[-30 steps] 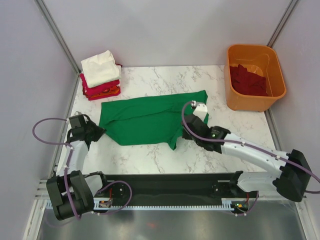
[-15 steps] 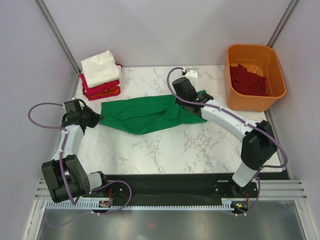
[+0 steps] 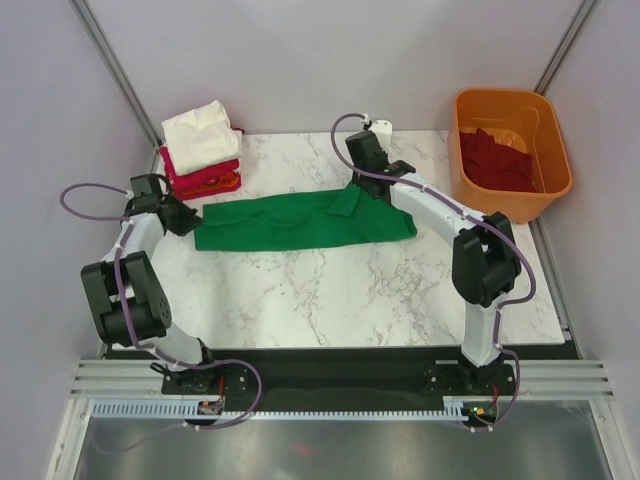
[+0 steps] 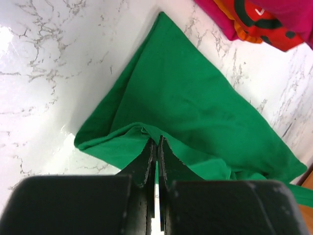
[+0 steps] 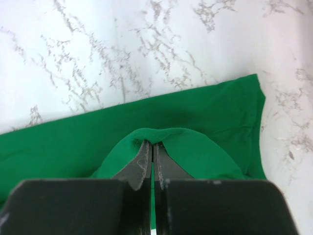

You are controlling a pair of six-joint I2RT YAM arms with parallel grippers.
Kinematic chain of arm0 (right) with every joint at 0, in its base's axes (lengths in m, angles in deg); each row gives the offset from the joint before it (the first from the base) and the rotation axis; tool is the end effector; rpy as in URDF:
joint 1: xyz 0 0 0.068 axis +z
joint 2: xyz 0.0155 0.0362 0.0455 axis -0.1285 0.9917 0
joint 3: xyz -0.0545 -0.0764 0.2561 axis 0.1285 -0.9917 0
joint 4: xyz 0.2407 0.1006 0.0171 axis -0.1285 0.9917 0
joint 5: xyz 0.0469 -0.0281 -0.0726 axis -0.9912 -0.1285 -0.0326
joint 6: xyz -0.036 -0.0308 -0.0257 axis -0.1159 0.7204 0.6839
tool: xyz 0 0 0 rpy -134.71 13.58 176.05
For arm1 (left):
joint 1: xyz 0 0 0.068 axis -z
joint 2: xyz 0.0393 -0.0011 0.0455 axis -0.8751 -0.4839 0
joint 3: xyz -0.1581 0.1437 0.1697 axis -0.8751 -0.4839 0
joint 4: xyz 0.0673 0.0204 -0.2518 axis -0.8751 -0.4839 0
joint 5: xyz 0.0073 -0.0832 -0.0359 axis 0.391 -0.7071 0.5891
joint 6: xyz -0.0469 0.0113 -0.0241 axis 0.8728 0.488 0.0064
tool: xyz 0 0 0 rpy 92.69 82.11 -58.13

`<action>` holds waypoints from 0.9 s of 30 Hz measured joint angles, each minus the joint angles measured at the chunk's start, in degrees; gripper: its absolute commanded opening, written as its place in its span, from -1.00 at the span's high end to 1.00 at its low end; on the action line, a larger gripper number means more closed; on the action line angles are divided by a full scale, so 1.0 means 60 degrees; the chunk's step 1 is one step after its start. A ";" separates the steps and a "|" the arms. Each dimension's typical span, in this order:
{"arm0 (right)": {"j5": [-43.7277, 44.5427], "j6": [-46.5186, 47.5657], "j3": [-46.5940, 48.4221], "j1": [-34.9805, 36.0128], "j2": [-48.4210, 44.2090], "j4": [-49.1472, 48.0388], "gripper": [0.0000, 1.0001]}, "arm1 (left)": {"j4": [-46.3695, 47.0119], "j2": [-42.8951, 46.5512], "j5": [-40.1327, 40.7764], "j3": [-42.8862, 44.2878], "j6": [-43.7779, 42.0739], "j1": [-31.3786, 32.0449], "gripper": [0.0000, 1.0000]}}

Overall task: Fold and stack the t-shirts
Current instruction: Fold the tshirt

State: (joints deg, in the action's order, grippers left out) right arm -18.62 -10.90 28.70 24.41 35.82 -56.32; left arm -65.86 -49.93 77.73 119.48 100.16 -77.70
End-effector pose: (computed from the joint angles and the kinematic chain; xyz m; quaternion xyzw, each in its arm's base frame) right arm 0.3929 0.2239 0.2781 0.0692 0.8787 0.0141 0.4721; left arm 0.3186 0.0876 0.2197 -0.4009 0.8458 -0.1589 0.3142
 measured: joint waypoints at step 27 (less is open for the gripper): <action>-0.0667 -0.0018 -0.0233 -0.1078 0.0831 0.0138 -0.96 | -0.0299 -0.2386 -0.0026 0.1810 -0.0270 -0.0018 -0.71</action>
State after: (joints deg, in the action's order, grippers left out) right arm -22.62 -11.01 27.30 17.94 40.80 -55.49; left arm -67.65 -64.25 77.58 130.34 98.54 -77.81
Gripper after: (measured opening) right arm 0.758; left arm 0.829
